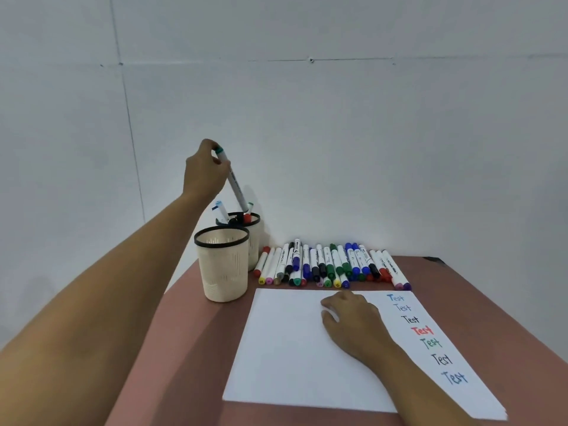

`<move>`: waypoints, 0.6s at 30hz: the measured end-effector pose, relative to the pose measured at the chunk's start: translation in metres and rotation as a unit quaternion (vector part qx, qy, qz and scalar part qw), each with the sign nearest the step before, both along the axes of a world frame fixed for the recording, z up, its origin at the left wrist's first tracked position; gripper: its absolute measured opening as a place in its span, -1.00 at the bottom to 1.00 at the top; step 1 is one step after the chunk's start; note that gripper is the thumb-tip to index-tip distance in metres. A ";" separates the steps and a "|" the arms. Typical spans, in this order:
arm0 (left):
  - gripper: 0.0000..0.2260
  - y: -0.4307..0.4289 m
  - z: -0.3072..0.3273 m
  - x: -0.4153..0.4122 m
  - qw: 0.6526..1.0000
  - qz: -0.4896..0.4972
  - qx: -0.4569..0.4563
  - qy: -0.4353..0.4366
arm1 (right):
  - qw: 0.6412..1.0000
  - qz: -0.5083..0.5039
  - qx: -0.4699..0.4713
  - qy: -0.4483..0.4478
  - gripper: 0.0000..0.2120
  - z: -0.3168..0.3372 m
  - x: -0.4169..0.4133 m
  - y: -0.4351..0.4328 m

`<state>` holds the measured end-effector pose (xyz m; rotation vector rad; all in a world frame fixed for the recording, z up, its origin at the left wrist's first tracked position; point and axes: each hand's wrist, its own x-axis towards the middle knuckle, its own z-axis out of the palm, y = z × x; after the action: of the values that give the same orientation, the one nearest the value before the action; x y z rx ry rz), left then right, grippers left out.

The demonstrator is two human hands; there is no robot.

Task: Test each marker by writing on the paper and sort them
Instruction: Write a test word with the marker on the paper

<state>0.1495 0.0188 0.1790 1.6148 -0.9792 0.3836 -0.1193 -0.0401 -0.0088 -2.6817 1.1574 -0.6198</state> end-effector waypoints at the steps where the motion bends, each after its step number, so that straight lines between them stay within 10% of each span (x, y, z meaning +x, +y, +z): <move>1: -0.77 -0.005 -0.004 0.002 1.000 0.006 0.020 -0.008 | 1.000 0.000 0.001 0.001 -0.65 0.000 0.000 0.000; 11: -0.71 -0.037 -0.046 0.015 0.936 -0.014 0.348 -0.056 | 1.000 -0.004 -0.006 0.008 -0.64 -0.002 0.001 -0.001; 18: -0.65 -0.022 -0.038 -0.002 0.965 -0.004 0.247 -0.085 | 1.000 -0.004 0.001 0.011 -0.64 0.000 0.001 0.000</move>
<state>0.1474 -0.0033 0.1408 2.0492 -1.2831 0.2894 -0.1182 -0.0400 -0.0092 -2.6898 1.1754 -0.5906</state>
